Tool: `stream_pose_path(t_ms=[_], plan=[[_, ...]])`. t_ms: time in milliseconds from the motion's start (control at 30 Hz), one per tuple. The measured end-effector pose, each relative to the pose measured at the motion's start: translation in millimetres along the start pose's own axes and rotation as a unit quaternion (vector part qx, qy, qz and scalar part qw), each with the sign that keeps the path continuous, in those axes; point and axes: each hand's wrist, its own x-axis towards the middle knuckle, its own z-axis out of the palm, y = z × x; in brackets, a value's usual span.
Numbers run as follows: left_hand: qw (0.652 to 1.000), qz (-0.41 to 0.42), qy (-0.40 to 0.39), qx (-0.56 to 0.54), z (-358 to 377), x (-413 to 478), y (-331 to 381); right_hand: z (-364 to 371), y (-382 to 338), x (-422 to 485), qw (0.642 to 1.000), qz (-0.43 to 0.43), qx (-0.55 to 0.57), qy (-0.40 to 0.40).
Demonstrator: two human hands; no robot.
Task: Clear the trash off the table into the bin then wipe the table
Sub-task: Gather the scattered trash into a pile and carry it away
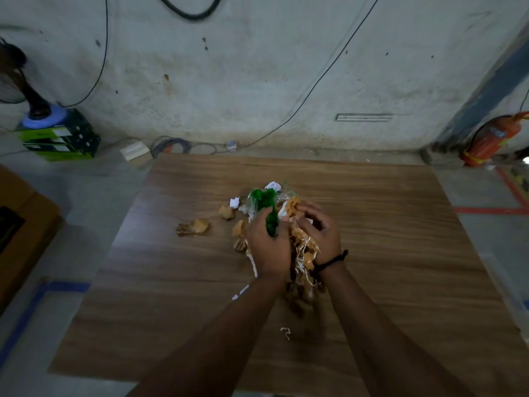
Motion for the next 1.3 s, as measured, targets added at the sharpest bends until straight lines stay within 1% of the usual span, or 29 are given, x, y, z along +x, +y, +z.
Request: stream_pose_path(t_ms=[133, 233, 333, 400, 433, 500, 567, 667, 767, 900, 1000, 1067, 1300], plan=[[0.999, 0.000, -0.003, 0.051, -18, 14, -29, -17, 8, 5, 0.993, -0.009, -0.113, 0.037], [0.989, 0.022, 0.018, 0.145, -38, 28, -39, -35, 14, 11, 0.985, 0.004, -0.166, 0.048], [0.974, -0.022, 0.016, 0.226, -56, 41, -47, -51, 27, 17, 0.979, 0.015, -0.197, 0.051], [0.968, -0.044, -0.024, 0.248, -60, 44, -62, -55, 30, 19, 0.977, 0.045, -0.202, 0.042], [0.975, -0.051, -0.054, 0.210, -59, 44, -68, -55, 31, 20, 0.978, 0.058, -0.197, 0.039], [0.988, -0.062, -0.104, 0.094, -52, 35, -76, -53, 37, 21, 0.979, 0.081, -0.184, 0.024], [0.985, -0.070, -0.149, 0.044, -42, 23, -78, -48, 41, 19, 0.979, 0.109, -0.170, -0.004], [0.975, -0.121, -0.188, -0.020, -21, 12, -72, -39, 47, 14, 0.980, 0.120, -0.156, -0.039], [0.973, -0.135, -0.179, -0.060, -5, 7, -68, -26, 42, 7, 0.984, 0.117, -0.124, -0.057], [0.968, -0.148, -0.170, -0.108, 6, 2, -66, -21, 46, 0, 0.988, 0.126, -0.087, -0.033], [0.968, -0.141, -0.166, -0.127, 15, -5, -58, -18, 49, -5, 0.988, 0.152, -0.006, -0.013], [0.968, -0.136, -0.158, -0.140, 19, -9, -50, -18, 41, -9, 0.987, 0.154, 0.049, -0.023], [0.968, -0.107, -0.154, -0.166, 20, -9, -17, -23, 2, -8, 0.983, 0.105, 0.149, -0.023]])
